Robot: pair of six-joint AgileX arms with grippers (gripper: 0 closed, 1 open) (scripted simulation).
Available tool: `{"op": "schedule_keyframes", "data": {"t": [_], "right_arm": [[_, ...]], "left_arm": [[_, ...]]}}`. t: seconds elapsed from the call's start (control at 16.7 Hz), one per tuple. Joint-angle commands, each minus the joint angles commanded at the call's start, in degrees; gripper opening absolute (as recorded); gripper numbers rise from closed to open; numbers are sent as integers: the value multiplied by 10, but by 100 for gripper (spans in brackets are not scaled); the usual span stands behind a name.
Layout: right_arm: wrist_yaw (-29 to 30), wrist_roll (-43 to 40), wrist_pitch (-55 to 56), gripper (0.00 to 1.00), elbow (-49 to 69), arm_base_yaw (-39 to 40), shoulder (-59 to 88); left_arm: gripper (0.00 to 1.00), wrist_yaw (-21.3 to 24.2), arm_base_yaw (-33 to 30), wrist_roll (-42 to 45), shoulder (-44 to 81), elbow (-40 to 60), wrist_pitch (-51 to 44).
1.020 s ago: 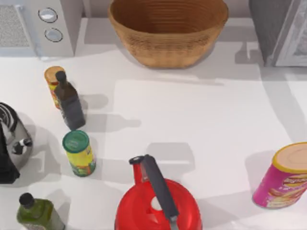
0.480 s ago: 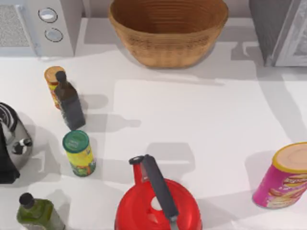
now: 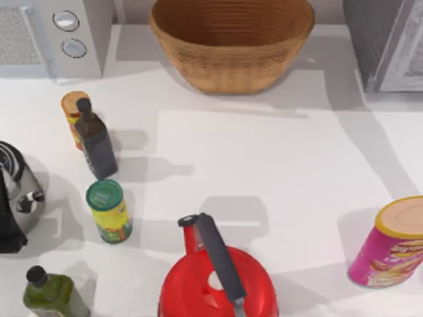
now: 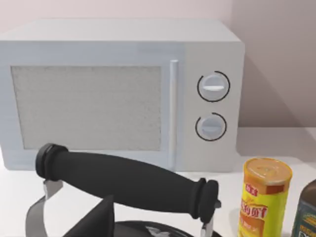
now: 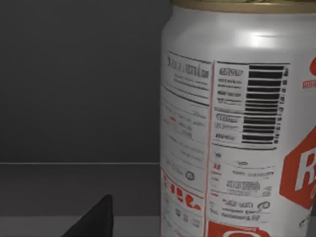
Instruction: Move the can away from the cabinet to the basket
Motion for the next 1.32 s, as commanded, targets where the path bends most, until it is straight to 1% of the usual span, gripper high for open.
{"op": "schedule_keyframes", "data": {"t": [0.18, 0.66, 0.96, 1.32], "right_arm": [[-3, 0, -1, 100, 6, -4, 6], [-30, 0, -11, 100, 133, -32, 121], [-32, 0, -12, 100, 144, -35, 131], [-32, 0, -12, 55, 144, -35, 131]], "left_arm": [[100, 0, 0, 0, 0, 0, 0], [100, 0, 0, 0, 0, 0, 0], [100, 0, 0, 0, 0, 0, 0], [100, 0, 0, 0, 0, 0, 0]]}}
